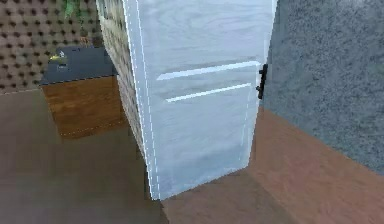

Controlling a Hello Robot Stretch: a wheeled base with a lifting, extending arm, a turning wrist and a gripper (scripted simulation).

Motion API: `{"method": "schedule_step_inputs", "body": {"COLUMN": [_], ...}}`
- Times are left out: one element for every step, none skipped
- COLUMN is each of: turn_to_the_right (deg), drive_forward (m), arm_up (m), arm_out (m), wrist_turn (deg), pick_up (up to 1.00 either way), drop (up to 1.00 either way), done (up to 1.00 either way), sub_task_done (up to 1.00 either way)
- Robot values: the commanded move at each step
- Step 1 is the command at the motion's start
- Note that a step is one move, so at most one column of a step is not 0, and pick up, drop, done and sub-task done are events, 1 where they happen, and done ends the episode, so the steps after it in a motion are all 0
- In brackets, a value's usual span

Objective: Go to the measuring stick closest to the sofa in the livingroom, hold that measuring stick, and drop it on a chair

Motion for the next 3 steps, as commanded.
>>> {"method": "schedule_step_inputs", "body": {"turn_to_the_right": [45.0,21.0,3.0], "drive_forward": [0.0,0.0,0.0], "arm_up": [0.0,0.0,0.0], "arm_out": [0.0,0.0,0.0], "wrist_turn": [0.0,0.0,0.0], "pick_up": [0.0,0.0,0.0], "drop": [0.0,0.0,0.0], "done": [0.0,0.0,0.0], "sub_task_done": [0.0,0.0,0.0]}}
